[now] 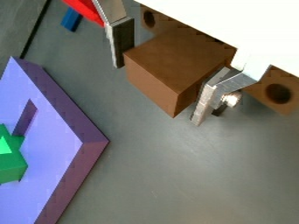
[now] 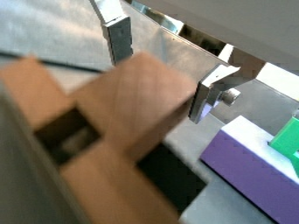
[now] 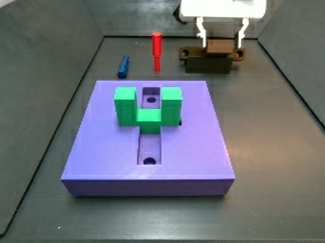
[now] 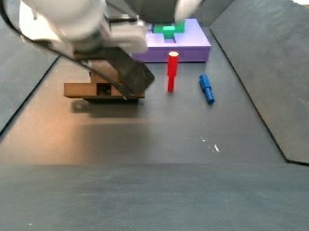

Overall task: Pick up the brown object. Move up. Place the brown object on the fixture. Regrasp the brown object. Move to above the board. Insert the brown object.
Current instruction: Regrasp the brown object.

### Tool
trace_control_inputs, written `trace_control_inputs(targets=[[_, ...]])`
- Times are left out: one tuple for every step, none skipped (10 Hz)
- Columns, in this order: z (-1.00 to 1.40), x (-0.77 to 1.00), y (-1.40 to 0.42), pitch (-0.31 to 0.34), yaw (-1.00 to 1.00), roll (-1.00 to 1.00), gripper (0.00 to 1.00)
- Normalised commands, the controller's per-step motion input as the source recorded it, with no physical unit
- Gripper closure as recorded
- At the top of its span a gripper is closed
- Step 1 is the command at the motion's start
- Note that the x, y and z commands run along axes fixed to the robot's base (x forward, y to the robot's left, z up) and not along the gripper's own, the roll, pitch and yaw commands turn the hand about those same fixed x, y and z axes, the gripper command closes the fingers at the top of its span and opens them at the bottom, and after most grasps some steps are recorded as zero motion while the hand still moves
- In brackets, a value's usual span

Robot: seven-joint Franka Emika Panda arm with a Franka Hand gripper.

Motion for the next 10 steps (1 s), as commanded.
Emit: trace_control_inputs(targets=[[0.87, 0.00, -0.10, -0.286, 0.00, 0.67, 0.00], [0.82, 0.00, -0.14, -0.291, 0.00, 0.70, 0.00], [0.71, 0.00, -0.20, -0.306, -0.01, 0.84, 0.00], [0.46, 0.01, -0.17, -0.326, 0.00, 1.00, 0.00], [0.24, 0.15, -0.14, -0.251, 0.03, 1.00, 0.00], [0.10, 0.19, -0.10, -0.200, 0.08, 1.00, 0.00], [0.07, 0.21, -0.03, -0.129, 0.12, 1.00, 0.00], [0.07, 0.31, -0.02, -0.086, 0.20, 1.00, 0.00], [0.06, 0.40, 0.00, -0.006, 0.30, 1.00, 0.00], [0.05, 0.36, 0.00, 0.000, 0.30, 1.00, 0.00]])
